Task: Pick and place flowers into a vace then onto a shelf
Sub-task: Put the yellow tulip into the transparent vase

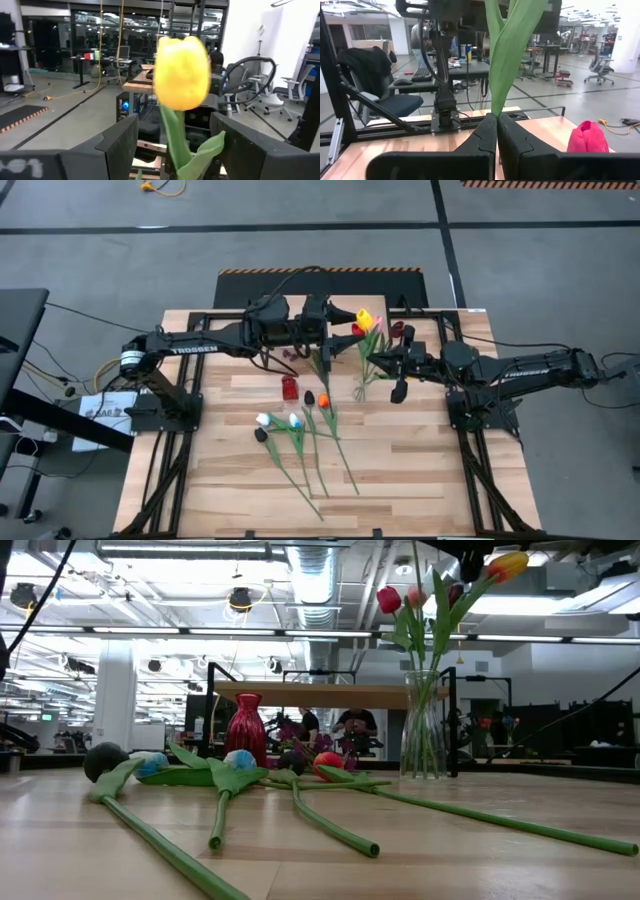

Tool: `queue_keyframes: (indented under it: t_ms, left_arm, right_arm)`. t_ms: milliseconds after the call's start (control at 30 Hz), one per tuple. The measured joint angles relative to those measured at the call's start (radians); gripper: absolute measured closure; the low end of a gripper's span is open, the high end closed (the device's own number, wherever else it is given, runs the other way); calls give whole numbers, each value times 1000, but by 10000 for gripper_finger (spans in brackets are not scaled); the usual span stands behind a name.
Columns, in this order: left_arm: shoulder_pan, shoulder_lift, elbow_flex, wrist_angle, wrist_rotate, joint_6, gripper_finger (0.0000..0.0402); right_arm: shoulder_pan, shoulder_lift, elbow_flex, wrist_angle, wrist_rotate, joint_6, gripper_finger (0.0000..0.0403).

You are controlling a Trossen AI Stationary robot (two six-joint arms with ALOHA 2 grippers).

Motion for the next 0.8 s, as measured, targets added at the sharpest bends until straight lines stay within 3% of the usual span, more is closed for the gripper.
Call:
queue_keyframes:
  t_ms: [367,800]
  left_arm:
    - [2,0,0,0,60,0,166]
    - [8,6,-1,36,133,-31,166]
  right_arm:
    - [-1,0,0,1,-66,-12,403]
    - [-3,0,0,1,-68,-11,403]
